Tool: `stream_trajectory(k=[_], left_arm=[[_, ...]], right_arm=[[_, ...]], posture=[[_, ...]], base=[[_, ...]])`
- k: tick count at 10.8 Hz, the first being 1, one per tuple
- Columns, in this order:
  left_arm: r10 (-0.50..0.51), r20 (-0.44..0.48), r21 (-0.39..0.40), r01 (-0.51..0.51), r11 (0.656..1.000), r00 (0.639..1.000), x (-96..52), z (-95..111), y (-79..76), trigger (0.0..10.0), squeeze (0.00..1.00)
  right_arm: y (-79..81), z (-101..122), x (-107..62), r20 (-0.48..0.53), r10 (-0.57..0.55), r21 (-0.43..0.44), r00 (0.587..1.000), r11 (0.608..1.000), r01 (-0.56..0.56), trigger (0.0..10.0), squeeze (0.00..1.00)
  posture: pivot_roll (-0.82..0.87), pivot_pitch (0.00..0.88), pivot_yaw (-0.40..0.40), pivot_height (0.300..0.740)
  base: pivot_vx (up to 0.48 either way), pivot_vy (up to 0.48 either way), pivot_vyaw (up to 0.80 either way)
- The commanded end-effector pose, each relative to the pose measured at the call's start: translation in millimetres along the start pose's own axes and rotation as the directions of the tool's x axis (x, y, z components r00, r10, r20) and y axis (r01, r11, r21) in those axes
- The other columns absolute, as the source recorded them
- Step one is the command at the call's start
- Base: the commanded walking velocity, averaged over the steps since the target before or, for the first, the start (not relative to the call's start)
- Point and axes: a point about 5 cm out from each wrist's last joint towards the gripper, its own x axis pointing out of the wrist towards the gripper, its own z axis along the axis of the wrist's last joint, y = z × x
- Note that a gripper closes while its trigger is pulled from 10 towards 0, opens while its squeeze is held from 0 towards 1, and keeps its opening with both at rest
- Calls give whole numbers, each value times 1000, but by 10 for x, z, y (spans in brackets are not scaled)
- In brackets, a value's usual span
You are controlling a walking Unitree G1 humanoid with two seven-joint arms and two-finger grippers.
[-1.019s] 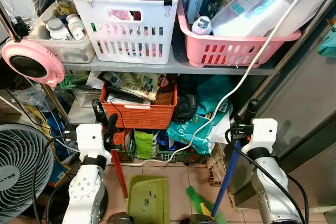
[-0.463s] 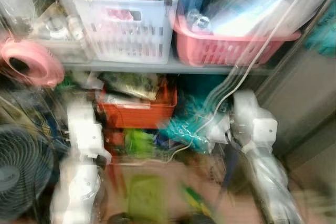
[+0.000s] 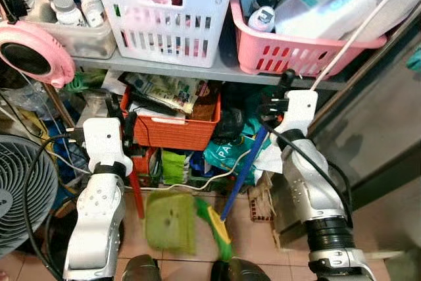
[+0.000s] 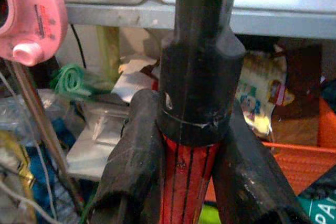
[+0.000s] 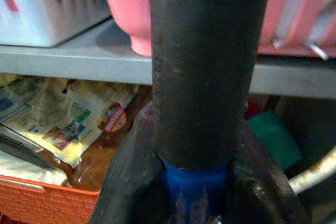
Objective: Sweep floor
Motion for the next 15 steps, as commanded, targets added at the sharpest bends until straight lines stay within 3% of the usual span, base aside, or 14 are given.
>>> stream_trajectory(k=[1,4,6,15], left_arm=[[-28,40,-29,29,999,999,-16,115,-79,10000,0],[-24,26,-30,25,999,999,-33,111,-63,10000,0],[-29,15,-31,29,999,999,-41,110,-72,10000,0],[-46,2,-18,46,999,999,1,140,-97,10000,0]], right_arm=[[-68,15,-3,-9,-39,-16,999,999,39,10000,0],[-203,-40,-15,-42,-121,-27,992,992,120,10000,0],[-191,-40,-15,-44,-118,-31,992,993,117,10000,0],[-167,-70,24,-52,-122,-26,991,992,121,10000,0]], posture=[[40,92,-83,740],[46,99,-84,740],[48,100,-82,740],[50,109,-67,740]], base=[[0,0,0],[-105,0,-404],[-165,0,-669],[-312,0,0]])
